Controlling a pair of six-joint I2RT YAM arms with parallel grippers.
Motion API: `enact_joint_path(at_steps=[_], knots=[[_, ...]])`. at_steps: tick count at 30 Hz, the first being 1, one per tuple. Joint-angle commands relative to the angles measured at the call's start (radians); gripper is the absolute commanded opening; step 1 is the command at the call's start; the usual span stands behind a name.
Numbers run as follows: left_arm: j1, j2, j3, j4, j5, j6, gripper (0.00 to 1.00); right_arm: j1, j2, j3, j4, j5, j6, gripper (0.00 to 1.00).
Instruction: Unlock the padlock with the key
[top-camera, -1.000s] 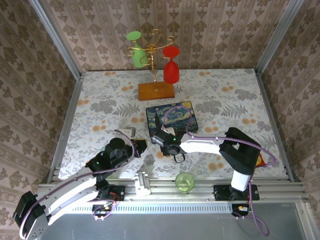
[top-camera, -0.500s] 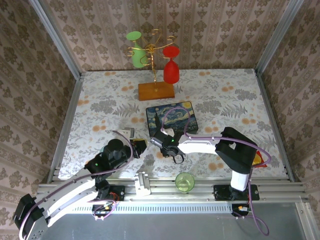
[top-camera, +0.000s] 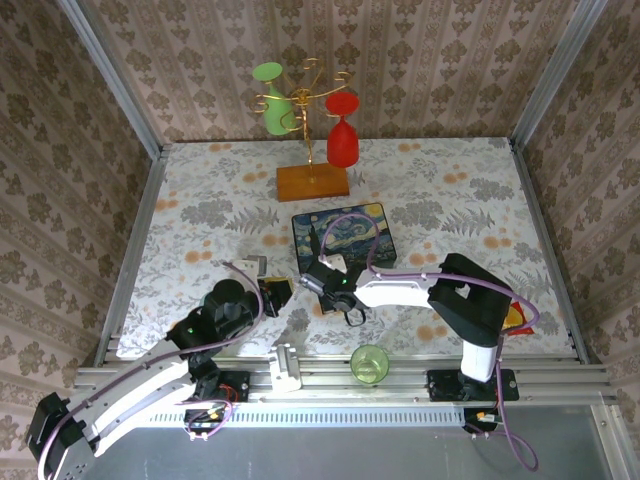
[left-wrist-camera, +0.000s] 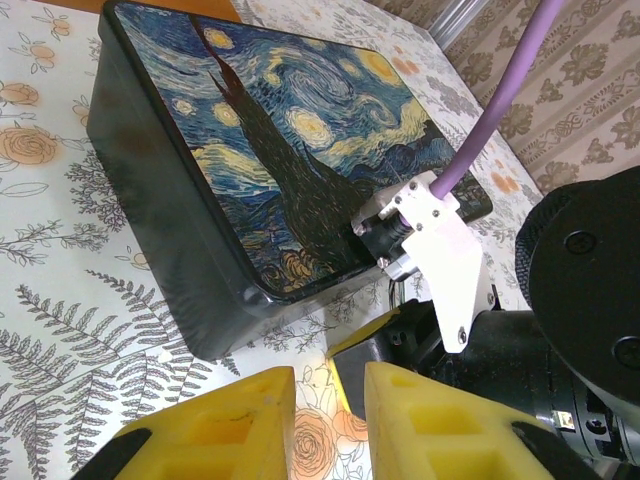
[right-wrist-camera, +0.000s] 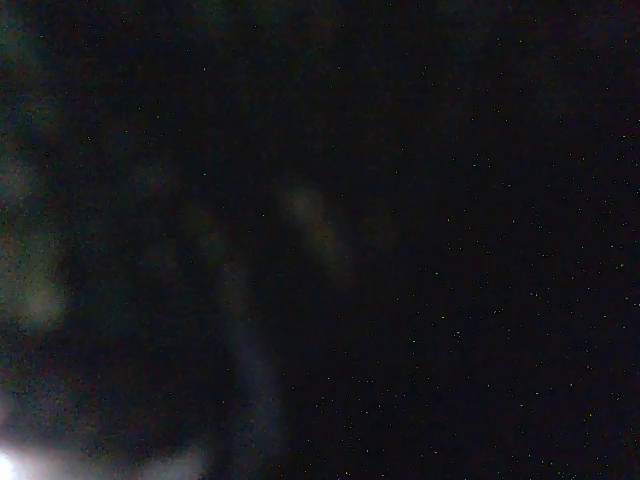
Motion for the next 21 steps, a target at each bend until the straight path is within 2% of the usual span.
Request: enact_joint_path(at_steps=[1,3,5,9,14,16,18,21], knots=[[0.004,-0.01,-0.003,-0.009,-0.003,-0.004,0.26,-0.003,-0.035,-0.075,0.057,-0.005,-0.027,0.0],[0.004,-0.009,0.009,-0.056,-0.025,0.002,0.26,-0.004,-0.11,-0.128,0.101,-0.045,-0.057,0.0],[0.009,-0.01,0.042,-0.153,-0.076,0.011,0.26,-0.002,-0.173,-0.158,0.159,-0.119,-0.131,0.04],[0.052,-0.011,0.131,-0.315,-0.107,0.041,0.28,0.018,-0.228,-0.123,0.178,-0.159,-0.244,0.13],[0.128,0.028,0.254,-0.48,-0.095,0.065,0.28,0.029,-0.151,-0.041,0.302,-0.308,-0.376,0.33],[0.163,0.012,0.285,-0.523,-0.084,0.072,0.28,0.037,-0.082,0.023,0.317,-0.357,-0.437,0.36],[0.251,-0.017,0.341,-0.593,-0.051,0.095,0.29,0.038,-0.033,0.078,0.335,-0.393,-0.489,0.37],[0.449,-0.044,0.406,-0.671,0.064,0.141,0.32,0.04,0.053,0.174,0.325,-0.444,-0.562,0.39]])
